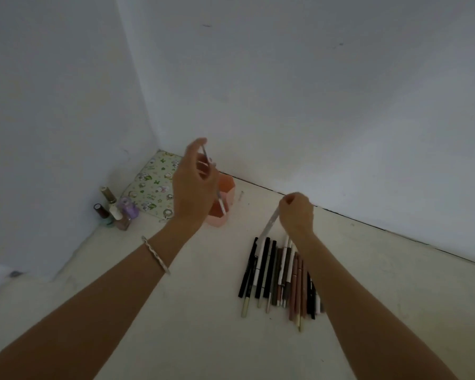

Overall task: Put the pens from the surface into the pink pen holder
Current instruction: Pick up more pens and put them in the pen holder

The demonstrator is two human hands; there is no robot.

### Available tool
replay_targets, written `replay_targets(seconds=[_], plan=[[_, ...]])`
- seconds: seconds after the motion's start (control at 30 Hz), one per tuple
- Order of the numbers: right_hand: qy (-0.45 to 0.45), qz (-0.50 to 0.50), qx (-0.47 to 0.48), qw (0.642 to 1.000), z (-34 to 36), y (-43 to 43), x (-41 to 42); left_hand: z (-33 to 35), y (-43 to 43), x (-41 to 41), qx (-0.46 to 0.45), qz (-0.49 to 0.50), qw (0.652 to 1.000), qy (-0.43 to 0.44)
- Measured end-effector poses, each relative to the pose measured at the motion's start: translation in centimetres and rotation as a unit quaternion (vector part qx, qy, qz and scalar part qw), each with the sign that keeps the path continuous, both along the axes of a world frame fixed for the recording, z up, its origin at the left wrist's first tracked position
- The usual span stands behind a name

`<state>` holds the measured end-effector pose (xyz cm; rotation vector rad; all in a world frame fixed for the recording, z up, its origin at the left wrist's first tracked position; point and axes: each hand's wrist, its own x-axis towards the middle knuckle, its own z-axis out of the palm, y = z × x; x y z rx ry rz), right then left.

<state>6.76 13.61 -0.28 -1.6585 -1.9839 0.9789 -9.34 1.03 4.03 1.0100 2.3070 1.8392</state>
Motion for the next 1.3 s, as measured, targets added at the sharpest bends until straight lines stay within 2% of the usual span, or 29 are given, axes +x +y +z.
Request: replay_targets(seconds=[0.1, 0.17, 0.4, 0.5, 0.6, 0.77, 0.9, 1.0, 1.13, 1.2, 1.27, 1.3], plan=[[0.15, -0.031, 0.023, 0.988, 3.1, 0.8, -1.8, 1.6, -0.5, -3.5, 0.05, 0.086, 0.995, 0.006], [0.232, -0.041, 0.031, 0.971, 4.7, 0.5, -3.1, 1.8, -0.6, -4.8, 0.043, 0.097, 0.994, 0.01], [0.348, -0.028, 0.081, 0.934, 6.6, -1.9, -6.5, -1.1, -0.3, -5.8, -0.077, 0.026, 0.99, 0.116], [0.357, -0.007, 0.095, 0.929, 6.7, -2.6, -7.3, -2.2, -0.8, -6.2, -0.141, -0.003, 0.973, 0.182], [0.369, 0.009, 0.119, 0.922, 6.8, -3.1, -8.3, -2.5, -1.6, -6.9, -0.162, 0.025, 0.947, 0.278], [0.327, 0.068, 0.121, 0.935, 5.2, -4.1, -10.7, -1.1, -2.0, -7.7, -0.12, 0.03, 0.974, 0.189], [0.225, 0.147, 0.122, 0.955, 2.4, -4.9, -11.4, -0.5, -1.6, -7.0, -0.101, 0.003, 0.984, 0.147], [0.137, 0.213, 0.162, 0.954, 1.4, -5.1, -11.0, -0.2, -1.1, -5.8, -0.104, -0.014, 0.988, 0.116], [0.155, 0.17, 0.202, 0.952, 2.2, -4.3, -8.8, 0.4, -0.1, -3.1, -0.112, -0.069, 0.988, 0.082], [0.158, 0.129, 0.186, 0.961, 2.7, -3.4, -7.3, 0.1, 0.6, -0.8, -0.169, -0.144, 0.97, 0.096], [0.154, 0.096, 0.161, 0.97, 2.8, -2.4, -5.6, -1.5, 1.3, 2.0, -0.275, -0.209, 0.929, 0.133], [0.154, 0.086, 0.146, 0.973, 2.8, -1.9, -4.8, -2.5, 1.6, 3.4, -0.329, -0.233, 0.907, 0.121]])
